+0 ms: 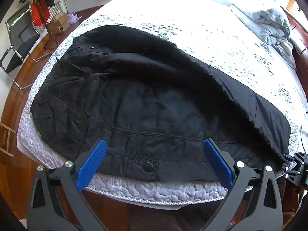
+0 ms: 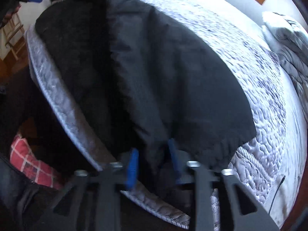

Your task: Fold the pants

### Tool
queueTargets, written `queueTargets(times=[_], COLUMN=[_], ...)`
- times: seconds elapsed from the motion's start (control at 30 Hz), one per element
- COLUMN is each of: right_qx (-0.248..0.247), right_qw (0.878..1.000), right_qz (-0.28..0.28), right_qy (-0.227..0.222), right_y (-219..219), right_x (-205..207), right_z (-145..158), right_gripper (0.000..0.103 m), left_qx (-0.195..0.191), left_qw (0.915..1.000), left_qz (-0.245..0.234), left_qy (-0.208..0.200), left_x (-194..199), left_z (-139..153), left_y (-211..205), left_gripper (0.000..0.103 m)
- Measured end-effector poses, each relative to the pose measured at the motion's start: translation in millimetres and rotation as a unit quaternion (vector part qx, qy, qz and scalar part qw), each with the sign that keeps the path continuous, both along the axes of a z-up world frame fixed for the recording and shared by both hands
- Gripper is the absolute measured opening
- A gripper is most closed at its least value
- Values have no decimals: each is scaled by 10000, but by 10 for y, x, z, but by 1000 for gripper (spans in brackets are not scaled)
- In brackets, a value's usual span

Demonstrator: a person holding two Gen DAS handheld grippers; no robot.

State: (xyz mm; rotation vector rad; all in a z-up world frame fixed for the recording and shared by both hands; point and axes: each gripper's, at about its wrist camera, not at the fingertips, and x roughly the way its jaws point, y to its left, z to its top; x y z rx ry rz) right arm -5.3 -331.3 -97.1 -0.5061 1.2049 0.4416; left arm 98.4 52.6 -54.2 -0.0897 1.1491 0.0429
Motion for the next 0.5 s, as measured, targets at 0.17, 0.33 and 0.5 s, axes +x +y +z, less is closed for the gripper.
queueTargets(times=[0.17,0.33,0.5], right_qx=[109,605,1331], right_qw=[9981,9894,9773], right_qz=[593,1158,1439], right_qy=[-130,-637,-809], right_y=[367,1036,2176], right_x=[22,517,1564], right_z=[455,994,1246], right_gripper=[64,70,70], left_qx=[-76,-188,-209], left_qw=[9998,9992,9985], left_qz=[181,364,488], left_qy=[-54,-25,-102], left_x=[-42,-26,18], left_z=[-67,-222,-306], left_y=[215,498,832], left_gripper=[100,100,100])
